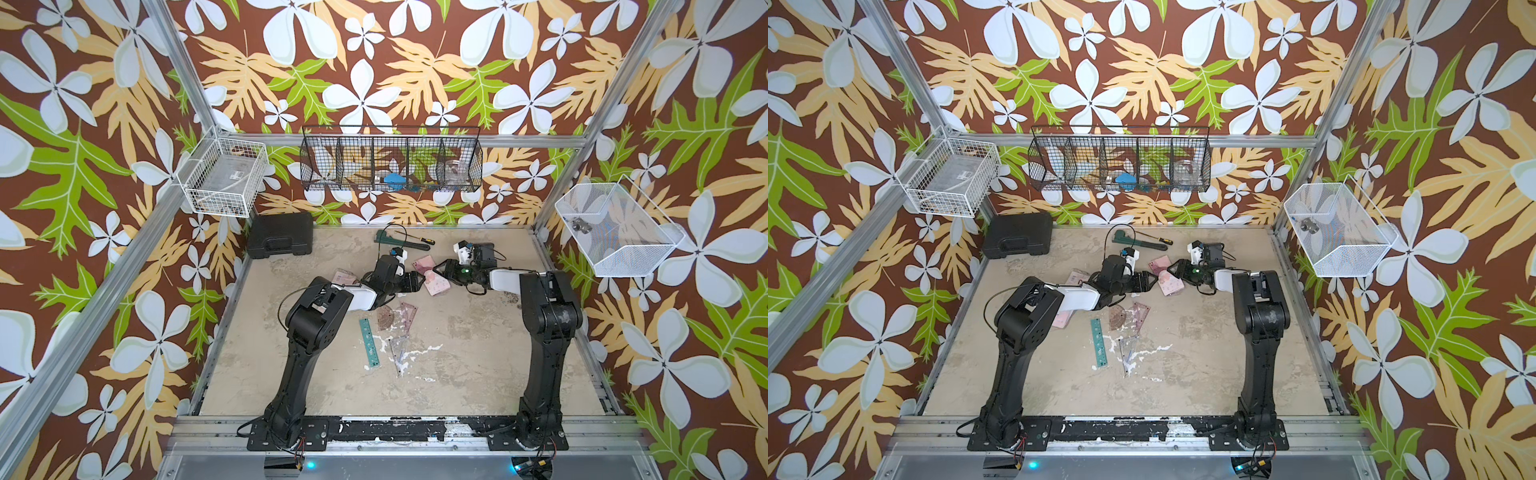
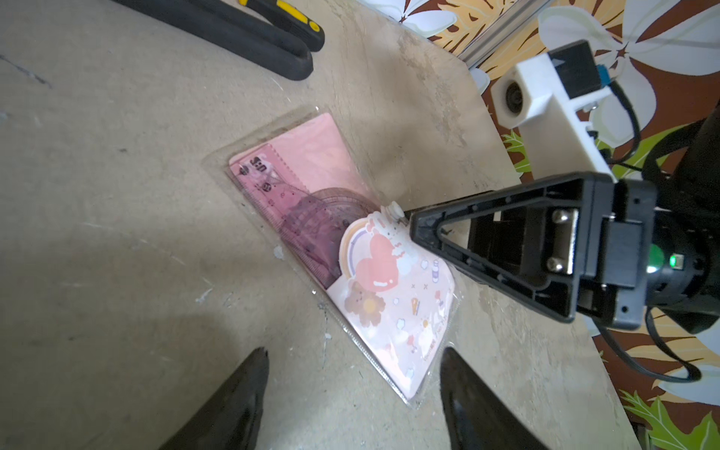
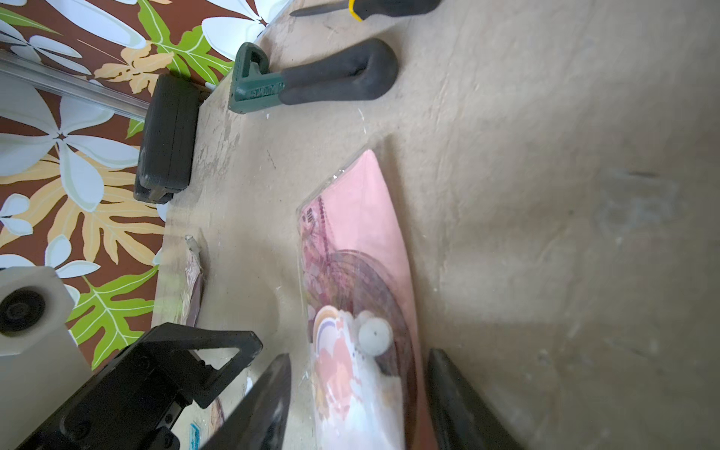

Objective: Open the ruler set and take out the ruler
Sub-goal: Pick up the ruler set bag from the center of the board, then open the ruler set bag.

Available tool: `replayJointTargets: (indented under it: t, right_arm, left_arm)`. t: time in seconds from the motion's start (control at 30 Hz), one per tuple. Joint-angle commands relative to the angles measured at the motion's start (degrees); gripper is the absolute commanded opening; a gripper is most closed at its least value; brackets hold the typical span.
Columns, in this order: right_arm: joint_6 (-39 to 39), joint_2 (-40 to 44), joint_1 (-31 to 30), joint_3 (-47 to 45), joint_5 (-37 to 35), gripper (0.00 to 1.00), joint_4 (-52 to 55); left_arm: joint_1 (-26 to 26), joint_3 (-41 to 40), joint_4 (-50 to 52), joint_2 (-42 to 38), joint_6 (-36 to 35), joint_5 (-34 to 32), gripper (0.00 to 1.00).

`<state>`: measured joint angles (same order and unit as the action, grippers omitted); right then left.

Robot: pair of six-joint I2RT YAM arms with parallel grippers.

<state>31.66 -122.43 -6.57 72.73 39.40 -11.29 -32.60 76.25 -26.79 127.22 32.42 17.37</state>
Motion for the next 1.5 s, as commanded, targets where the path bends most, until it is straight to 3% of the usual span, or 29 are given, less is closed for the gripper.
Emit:
replayJointTargets:
  t: [0.0, 0.13, 0.37, 0.57, 0.7, 0.8, 0.9, 0.97, 1.1, 1.3, 1.47]
  right_arm:
    - [5.06, 2.38, -1.98, -5.13, 3.75, 0.46, -5.63]
    - [9.91, 3.96, -3.01, -8.27, 5.85, 0.34, -12.34]
    - [13.36, 7.58, -3.01, -11.08, 5.88, 0.18, -16.3]
    - [12.83, 14.85, -3.04, -14.81, 3.46, 0.12, -16.04]
    - [12.22, 21.1, -3.7, -18.37, 2.81, 0.12, -16.71]
    - [12.86, 26.89, -5.29, -22.66, 3.37, 0.11, -21.24]
    - [17.83, 32.83, -7.53, -30.01, 5.01, 0.11, -34.27]
    - [21.71, 35.49, -8.99, -34.49, 6.59, 0.11, -43.99]
    - [28.77, 35.34, -12.3, -38.59, 12.66, 0.12, -60.54]
    - [39.72, 28.9, -18.73, -39.7, 16.53, 0.12, -81.47]
    - [42.17, 24.79, -22.35, -37.93, 14.74, 0.12, -87.41]
  left_arm:
    - [-0.54, 3.41, -0.62, 4.88, 1.69, 3.81, 0.58]
    - [-0.54, 3.65, -0.97, 5.51, 1.45, 4.6, 0.47]
    - [-0.54, 1.39, -1.53, 2.15, -0.11, 2.32, 0.4]
    - [0.88, -5.9, -5.23, -8.95, 1.17, 0.25, 0.49]
    - [3.61, -14.83, -10.25, -22.1, 3.05, -1.08, 0.58]
    - [4.24, -23.23, -14.07, -33.16, 1.7, -6.89, 0.66]
    - [4.89, -34.12, -22.84, -43.04, 1.54, -10.33, 0.75]
    - [5.93, -42.51, -32.35, -47.92, 5.35, -11.4, 0.81]
    - [8.22, -56.74, -54.3, -51.92, 9.97, -4.67, 0.84]
    - [8.68, -65.39, -71.26, -53.14, 12.68, 3.71, 0.85]
    - [8.65, -67.33, -78.07, -52.67, 14.68, 6.52, 0.85]
